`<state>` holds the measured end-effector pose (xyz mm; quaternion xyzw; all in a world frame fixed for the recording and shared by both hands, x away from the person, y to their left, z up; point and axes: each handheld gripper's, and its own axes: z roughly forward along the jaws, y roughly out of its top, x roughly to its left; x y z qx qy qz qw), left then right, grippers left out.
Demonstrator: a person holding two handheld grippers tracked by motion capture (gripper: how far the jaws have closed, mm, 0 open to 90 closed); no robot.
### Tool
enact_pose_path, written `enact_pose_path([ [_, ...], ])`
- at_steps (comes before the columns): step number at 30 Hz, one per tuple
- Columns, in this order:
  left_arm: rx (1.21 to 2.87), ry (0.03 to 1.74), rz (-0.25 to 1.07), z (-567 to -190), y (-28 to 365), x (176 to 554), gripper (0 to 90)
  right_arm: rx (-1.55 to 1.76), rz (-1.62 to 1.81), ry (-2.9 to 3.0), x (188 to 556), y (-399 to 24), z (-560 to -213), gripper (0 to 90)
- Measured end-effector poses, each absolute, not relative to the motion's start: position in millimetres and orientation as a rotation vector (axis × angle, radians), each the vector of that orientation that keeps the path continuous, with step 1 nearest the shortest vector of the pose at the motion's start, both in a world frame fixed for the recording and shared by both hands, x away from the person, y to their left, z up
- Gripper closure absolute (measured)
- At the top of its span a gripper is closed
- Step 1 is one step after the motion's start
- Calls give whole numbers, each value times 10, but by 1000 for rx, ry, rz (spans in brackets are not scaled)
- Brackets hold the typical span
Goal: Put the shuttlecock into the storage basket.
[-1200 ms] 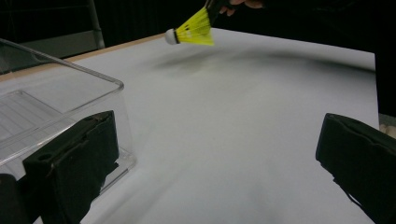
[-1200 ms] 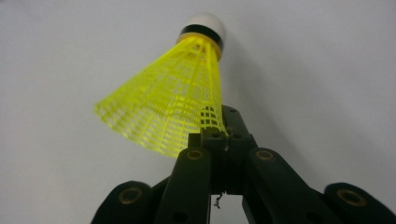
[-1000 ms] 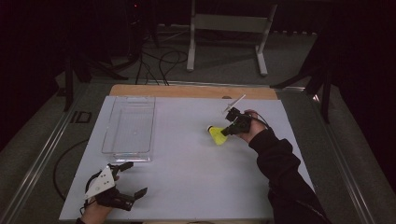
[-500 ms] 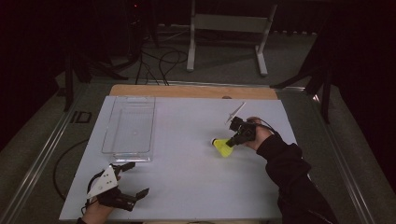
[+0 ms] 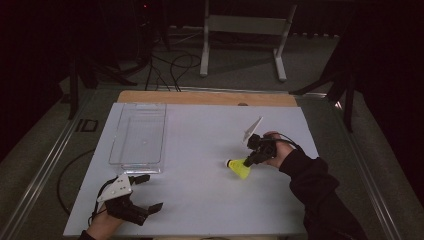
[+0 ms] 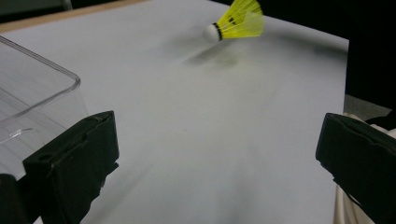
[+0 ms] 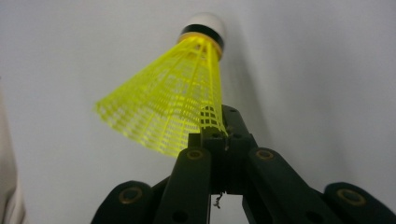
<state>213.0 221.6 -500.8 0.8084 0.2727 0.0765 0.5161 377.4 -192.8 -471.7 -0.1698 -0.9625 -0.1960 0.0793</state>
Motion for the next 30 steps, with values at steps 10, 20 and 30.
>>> enact_pose_path([
  [10,2035,580,176,-4812,2104,2235,1,-394,-596,-2889,3610,-1827,-4662,900],
  [20,2140,439,120,-4484,1962,2381,1,-292,-643,-2873,3471,-1709,-4524,900],
  [30,2255,327,85,-4302,1715,2499,1,-219,-665,-2850,3356,-1609,-4424,900],
])
